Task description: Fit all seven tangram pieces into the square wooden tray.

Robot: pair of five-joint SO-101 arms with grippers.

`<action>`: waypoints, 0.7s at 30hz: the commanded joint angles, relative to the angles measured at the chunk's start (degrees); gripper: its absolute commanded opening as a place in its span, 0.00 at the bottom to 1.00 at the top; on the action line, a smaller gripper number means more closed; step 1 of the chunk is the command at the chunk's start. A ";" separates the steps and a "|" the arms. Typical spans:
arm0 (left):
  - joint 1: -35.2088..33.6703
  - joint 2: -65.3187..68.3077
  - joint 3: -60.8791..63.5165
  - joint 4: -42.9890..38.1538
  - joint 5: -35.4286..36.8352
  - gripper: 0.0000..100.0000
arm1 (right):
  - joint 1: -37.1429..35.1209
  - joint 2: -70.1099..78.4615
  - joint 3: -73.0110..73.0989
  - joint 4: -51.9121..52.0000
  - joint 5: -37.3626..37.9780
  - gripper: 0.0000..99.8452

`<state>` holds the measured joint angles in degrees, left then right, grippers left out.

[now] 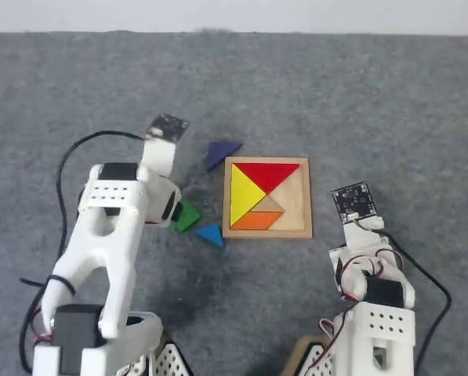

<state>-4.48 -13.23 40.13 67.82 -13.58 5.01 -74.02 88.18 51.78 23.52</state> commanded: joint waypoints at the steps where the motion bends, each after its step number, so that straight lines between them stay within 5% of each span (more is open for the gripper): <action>1: -0.44 -2.55 0.66 -2.11 -6.07 0.21 | 0.40 -1.36 -0.35 0.31 0.97 0.16; 11: 3.96 -1.32 -0.84 -7.21 -10.90 0.21 | 0.40 -1.27 -0.35 0.31 0.97 0.16; 21: 2.46 17.93 -12.70 -6.77 -13.98 0.21 | 0.40 -1.45 -0.35 0.31 1.05 0.16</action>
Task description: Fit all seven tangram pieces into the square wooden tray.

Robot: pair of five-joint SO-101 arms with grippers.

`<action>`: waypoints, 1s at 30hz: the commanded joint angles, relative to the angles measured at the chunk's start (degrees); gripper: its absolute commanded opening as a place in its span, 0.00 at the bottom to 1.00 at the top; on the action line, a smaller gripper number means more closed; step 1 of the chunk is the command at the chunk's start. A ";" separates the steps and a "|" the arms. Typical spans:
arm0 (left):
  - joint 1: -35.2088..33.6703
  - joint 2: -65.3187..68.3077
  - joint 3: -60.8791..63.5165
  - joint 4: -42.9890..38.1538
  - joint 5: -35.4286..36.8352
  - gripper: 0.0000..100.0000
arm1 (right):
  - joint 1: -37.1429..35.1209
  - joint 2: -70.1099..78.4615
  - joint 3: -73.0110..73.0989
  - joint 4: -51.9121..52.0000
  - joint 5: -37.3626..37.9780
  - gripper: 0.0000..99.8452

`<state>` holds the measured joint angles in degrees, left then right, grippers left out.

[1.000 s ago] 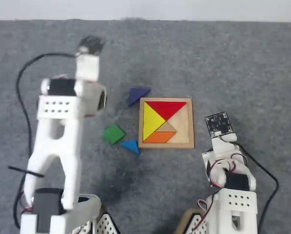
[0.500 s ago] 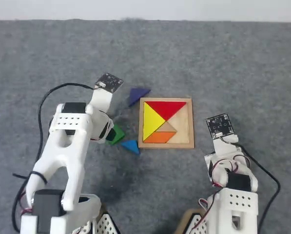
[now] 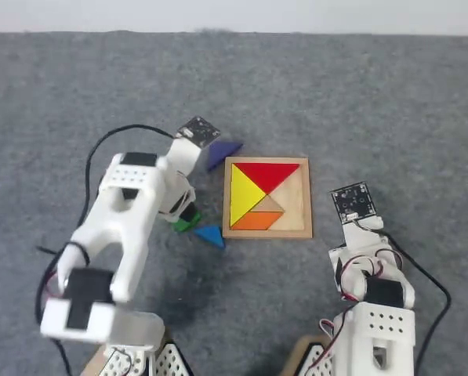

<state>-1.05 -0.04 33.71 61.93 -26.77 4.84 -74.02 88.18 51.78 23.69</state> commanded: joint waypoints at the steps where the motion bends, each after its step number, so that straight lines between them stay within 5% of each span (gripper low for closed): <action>1: -0.97 5.89 -6.46 -0.88 -0.88 0.21 | 0.57 -1.45 -0.35 0.31 0.97 0.16; 24: 0.00 9.23 -1.10 3.16 -9.05 0.21 | 0.57 -1.45 -0.35 0.31 0.97 0.16; 30: 0.44 8.79 -2.24 3.52 -9.05 0.05 | 0.57 -1.45 -0.35 0.31 0.97 0.16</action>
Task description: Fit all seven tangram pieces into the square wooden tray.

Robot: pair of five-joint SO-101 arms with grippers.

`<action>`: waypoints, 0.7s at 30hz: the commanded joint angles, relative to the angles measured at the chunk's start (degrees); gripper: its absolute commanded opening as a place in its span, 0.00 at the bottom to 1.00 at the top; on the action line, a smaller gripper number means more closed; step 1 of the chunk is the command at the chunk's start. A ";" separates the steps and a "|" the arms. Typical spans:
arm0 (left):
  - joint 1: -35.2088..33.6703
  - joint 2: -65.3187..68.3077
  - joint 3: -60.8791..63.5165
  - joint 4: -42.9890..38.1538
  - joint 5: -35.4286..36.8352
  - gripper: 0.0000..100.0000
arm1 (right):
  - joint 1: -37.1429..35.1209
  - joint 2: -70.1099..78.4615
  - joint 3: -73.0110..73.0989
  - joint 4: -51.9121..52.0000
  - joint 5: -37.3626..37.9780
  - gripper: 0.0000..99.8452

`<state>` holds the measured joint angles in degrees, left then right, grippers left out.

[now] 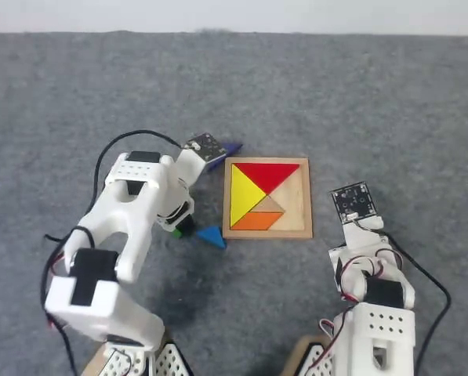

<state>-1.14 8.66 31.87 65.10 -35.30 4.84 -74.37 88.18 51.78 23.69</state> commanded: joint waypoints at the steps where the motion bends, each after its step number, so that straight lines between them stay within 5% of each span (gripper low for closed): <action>1: 0.44 -0.53 -1.01 0.35 -0.53 0.03 | 0.57 -1.10 -0.35 0.31 0.97 0.16; 13: 2.37 -13.19 -2.42 9.14 -0.53 0.02 | -1.36 -1.10 -0.35 0.31 0.97 0.16; 21: 2.37 -13.10 3.74 3.87 -0.88 0.05 | -1.27 -1.10 -0.35 0.31 0.97 0.16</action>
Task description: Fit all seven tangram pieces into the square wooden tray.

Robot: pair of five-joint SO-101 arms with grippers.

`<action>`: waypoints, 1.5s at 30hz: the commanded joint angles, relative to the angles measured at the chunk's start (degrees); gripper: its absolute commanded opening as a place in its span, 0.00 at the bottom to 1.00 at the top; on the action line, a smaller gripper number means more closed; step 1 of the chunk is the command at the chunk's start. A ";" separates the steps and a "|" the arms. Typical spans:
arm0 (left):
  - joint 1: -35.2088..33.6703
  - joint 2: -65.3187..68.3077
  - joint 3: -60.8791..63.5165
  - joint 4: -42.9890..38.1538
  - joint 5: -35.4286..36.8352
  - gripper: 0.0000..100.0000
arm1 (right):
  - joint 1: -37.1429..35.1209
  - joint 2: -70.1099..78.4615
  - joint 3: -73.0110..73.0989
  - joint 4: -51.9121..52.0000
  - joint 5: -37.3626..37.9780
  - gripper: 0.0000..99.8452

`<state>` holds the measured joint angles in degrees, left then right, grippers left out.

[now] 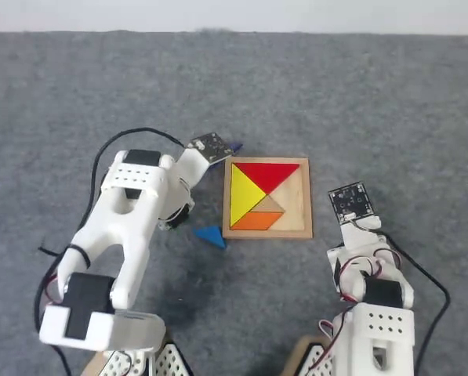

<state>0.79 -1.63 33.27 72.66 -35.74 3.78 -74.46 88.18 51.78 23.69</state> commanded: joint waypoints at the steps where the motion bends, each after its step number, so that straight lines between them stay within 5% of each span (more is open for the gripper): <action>1: 0.44 -2.81 3.21 -4.75 -0.44 0.06 | -0.22 -1.01 -0.35 0.31 0.97 0.16; 9: 0.97 -3.60 3.30 -6.07 0.00 0.02 | -0.13 -1.01 -0.35 0.31 0.97 0.16; 14: 2.99 -3.43 -12.53 3.96 7.21 0.01 | -0.13 -1.01 -0.35 0.31 0.79 0.16; 21: 20.48 -2.37 -25.89 6.24 27.52 0.01 | -0.13 -1.01 -0.35 0.31 0.79 0.16; 26: 28.04 7.38 -31.52 4.48 35.25 0.01 | -0.13 -1.01 -0.35 0.31 0.79 0.16; 45: 33.76 31.03 -45.67 -2.11 36.57 0.01 | -0.13 -1.01 -0.35 0.31 0.70 0.16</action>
<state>34.37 27.91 -8.92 72.31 -0.13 3.78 -74.46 88.18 51.78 23.69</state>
